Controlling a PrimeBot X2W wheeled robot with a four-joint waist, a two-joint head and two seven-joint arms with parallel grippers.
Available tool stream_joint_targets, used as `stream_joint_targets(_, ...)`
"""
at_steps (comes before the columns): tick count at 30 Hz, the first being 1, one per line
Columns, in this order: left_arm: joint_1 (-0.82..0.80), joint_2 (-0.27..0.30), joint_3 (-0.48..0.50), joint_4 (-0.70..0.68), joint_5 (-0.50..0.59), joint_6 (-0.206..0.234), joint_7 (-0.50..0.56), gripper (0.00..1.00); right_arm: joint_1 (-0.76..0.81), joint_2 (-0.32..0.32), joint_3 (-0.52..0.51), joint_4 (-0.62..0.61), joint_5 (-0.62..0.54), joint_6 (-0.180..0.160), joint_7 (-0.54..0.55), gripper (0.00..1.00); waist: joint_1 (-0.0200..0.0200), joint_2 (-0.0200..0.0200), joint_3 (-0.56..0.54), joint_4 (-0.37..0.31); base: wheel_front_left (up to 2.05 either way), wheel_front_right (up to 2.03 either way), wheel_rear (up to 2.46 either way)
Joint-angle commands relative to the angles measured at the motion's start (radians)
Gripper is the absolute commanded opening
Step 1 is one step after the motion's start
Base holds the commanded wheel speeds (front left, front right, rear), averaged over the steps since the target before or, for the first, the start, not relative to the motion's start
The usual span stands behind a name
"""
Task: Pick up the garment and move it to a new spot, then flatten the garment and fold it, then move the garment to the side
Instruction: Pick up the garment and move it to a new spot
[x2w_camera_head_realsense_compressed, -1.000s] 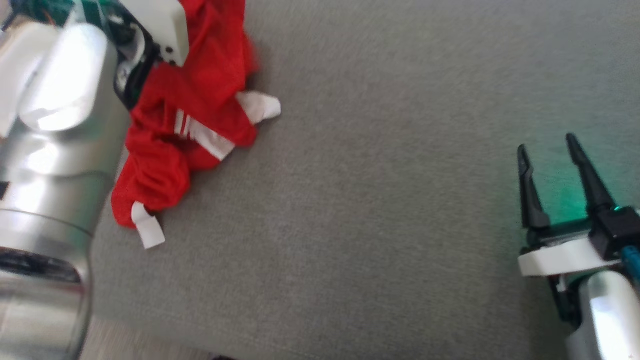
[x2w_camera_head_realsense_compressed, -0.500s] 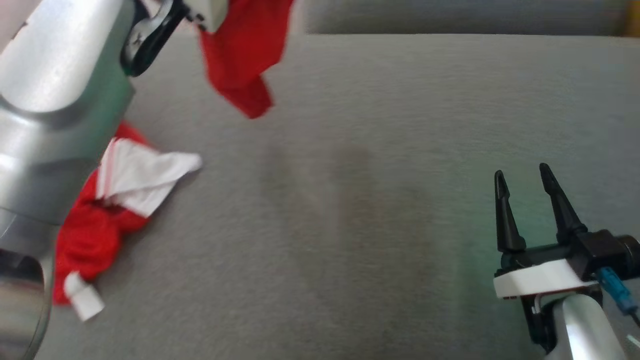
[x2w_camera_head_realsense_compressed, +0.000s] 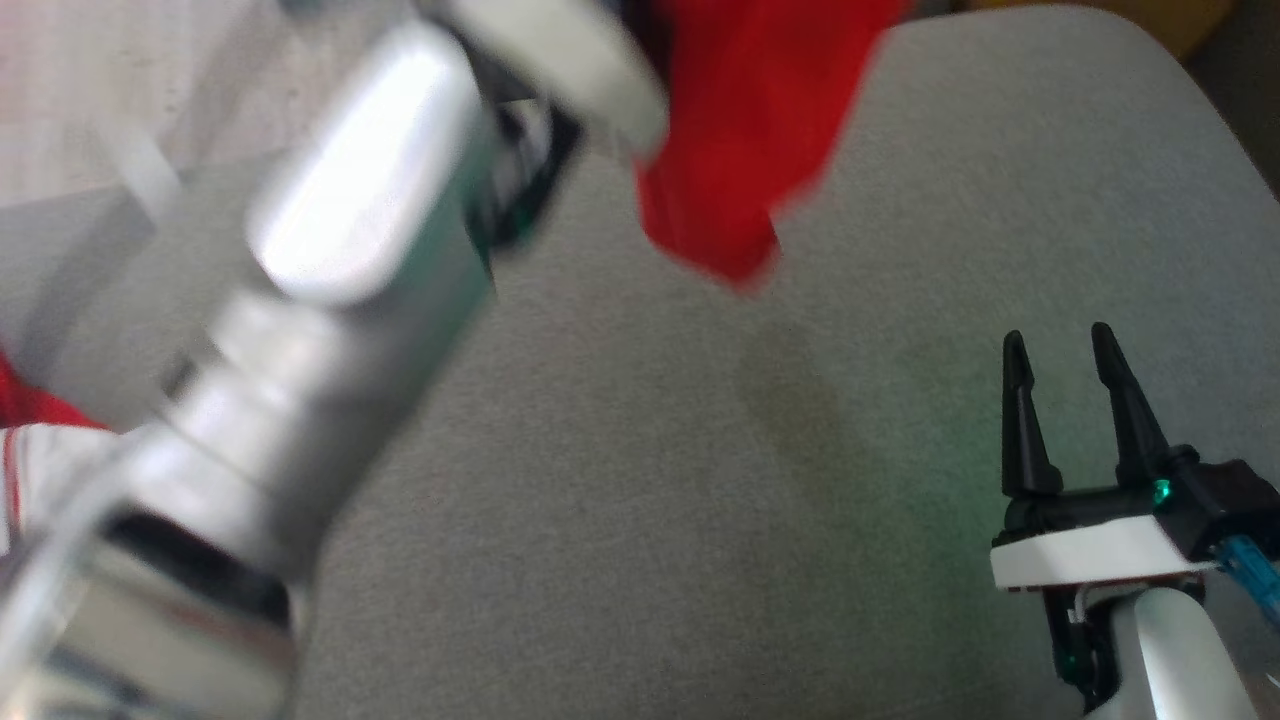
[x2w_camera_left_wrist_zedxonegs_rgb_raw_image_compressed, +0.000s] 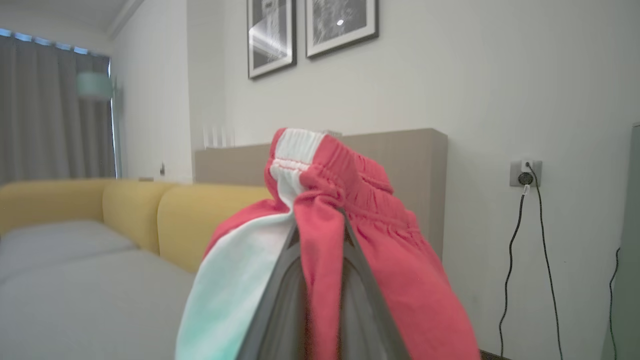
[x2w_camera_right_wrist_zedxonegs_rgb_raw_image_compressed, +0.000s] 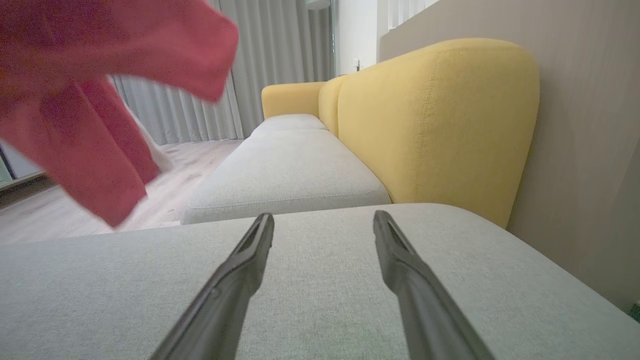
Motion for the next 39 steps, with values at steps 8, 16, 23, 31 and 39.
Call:
stream_joint_targets(8,0.366,-0.021,0.025,0.178,0.014,0.018,-0.119,0.0,-0.034,-0.001,0.026,-0.036,0.007,0.007,0.0,1.0,0.0002,-0.0001,0.072,-0.034,0.0,0.0,0.0)
stream_joint_targets(16,0.627,-0.041,0.21,0.057,0.205,0.078,-0.12,1.0,-0.01,-0.001,-0.001,-0.027,-0.022,0.007,0.0,1.0,0.0002,-0.0001,0.032,0.031,0.0,0.0,0.0)
stream_joint_targets(23,0.893,-0.052,0.421,-0.211,0.381,0.153,-0.12,1.0,0.049,-0.001,-0.013,-0.003,-0.012,0.007,0.0,1.0,0.0002,-0.0001,-0.068,0.129,0.0,0.0,0.0)
stream_joint_targets(31,1.161,-0.055,0.563,-0.447,0.459,0.201,-0.12,1.0,0.128,-0.001,-0.019,0.024,0.011,0.007,0.0,1.0,0.0002,-0.0001,-0.157,0.23,0.0,0.0,0.0)
stream_joint_targets(39,1.299,-0.056,0.582,-0.514,0.513,0.223,-0.12,1.0,0.185,-0.001,-0.004,0.043,0.024,0.007,0.0,1.0,0.0002,-0.0001,-0.196,0.268,0.0,0.0,0.0)
